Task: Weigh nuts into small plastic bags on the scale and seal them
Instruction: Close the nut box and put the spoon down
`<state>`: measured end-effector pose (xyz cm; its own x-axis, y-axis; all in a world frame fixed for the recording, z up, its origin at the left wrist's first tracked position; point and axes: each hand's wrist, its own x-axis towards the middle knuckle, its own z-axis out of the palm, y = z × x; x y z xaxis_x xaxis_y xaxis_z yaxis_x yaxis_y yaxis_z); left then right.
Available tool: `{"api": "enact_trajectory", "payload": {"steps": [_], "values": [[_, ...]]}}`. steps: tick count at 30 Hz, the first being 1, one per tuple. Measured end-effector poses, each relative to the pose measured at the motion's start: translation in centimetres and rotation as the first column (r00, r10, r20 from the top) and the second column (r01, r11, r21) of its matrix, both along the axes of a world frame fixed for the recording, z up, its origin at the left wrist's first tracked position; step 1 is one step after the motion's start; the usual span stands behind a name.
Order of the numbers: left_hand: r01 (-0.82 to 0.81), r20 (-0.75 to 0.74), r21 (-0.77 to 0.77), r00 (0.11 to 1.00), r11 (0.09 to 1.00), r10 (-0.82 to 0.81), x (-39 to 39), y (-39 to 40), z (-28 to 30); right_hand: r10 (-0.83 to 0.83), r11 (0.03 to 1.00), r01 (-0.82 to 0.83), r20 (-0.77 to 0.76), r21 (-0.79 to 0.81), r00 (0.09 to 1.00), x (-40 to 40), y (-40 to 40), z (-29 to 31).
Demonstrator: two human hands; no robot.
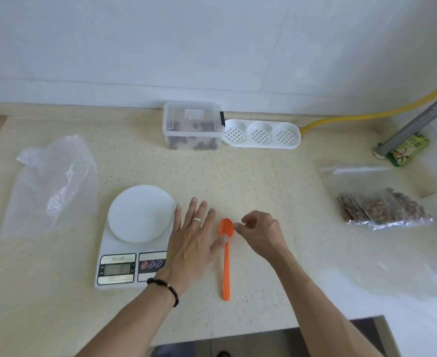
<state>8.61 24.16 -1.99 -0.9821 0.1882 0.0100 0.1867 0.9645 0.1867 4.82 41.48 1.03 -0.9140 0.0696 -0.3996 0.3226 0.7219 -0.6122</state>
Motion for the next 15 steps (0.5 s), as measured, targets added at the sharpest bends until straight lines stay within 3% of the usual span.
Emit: {"api": "enact_trajectory", "payload": {"steps": [9, 12, 15], "values": [[-0.088, -0.01, -0.025, 0.996, 0.996, 0.088, 6.9, 0.2, -2.1, 0.058, 0.993, -0.048, 0.094, -0.11, 0.994, 5.7, -1.7, -1.9], [-0.109, -0.016, 0.0, 0.994, 0.994, 0.109, 7.0, -0.2, -1.6, 0.0, 0.979, 0.034, 0.167, -0.201, 0.986, 5.4, -1.7, -1.7], [-0.128, -0.012, 0.062, 0.992, 0.99, 0.129, 6.0, -0.5, -0.7, -0.126, 0.891, 0.198, 0.196, -0.409, 0.972, 4.5, -1.4, -1.0]]}}
